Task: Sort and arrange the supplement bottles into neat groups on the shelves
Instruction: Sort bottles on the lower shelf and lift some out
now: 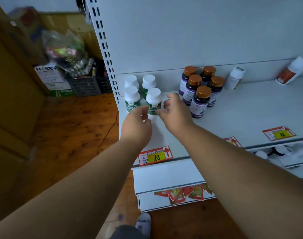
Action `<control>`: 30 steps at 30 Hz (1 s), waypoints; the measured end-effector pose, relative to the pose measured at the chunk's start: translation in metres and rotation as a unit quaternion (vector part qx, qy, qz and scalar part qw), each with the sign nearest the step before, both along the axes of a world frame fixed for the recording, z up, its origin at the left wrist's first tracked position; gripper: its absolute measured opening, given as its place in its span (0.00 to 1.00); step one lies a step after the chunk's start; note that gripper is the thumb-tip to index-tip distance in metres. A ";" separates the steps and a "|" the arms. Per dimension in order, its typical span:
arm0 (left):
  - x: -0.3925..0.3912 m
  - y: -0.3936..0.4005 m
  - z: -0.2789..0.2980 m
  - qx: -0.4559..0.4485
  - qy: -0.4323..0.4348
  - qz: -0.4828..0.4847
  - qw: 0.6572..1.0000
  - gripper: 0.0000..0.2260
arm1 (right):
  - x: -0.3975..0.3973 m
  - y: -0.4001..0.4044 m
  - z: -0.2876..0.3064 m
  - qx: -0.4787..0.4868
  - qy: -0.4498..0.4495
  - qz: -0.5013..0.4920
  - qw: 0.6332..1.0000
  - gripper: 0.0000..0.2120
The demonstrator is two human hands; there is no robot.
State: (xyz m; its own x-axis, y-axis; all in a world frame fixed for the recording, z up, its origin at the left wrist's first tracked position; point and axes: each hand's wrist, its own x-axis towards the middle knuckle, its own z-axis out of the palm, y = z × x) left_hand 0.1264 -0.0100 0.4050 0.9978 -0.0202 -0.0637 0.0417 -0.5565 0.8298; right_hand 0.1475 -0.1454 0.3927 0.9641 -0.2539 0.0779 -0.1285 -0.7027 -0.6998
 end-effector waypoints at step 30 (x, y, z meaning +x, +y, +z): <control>-0.177 -0.199 -0.175 0.038 0.016 -0.074 0.996 0.14 | -0.241 -0.216 -0.145 -0.003 0.095 0.027 0.995 0.17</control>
State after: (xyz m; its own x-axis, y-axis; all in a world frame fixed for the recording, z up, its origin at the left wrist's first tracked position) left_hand -0.0502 -0.2086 0.2305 0.9819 -0.1600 -0.1017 -0.0198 -0.6200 0.7843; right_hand -0.0933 -0.3618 0.2476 0.9738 -0.2010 -0.1060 -0.2200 -0.7170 -0.6615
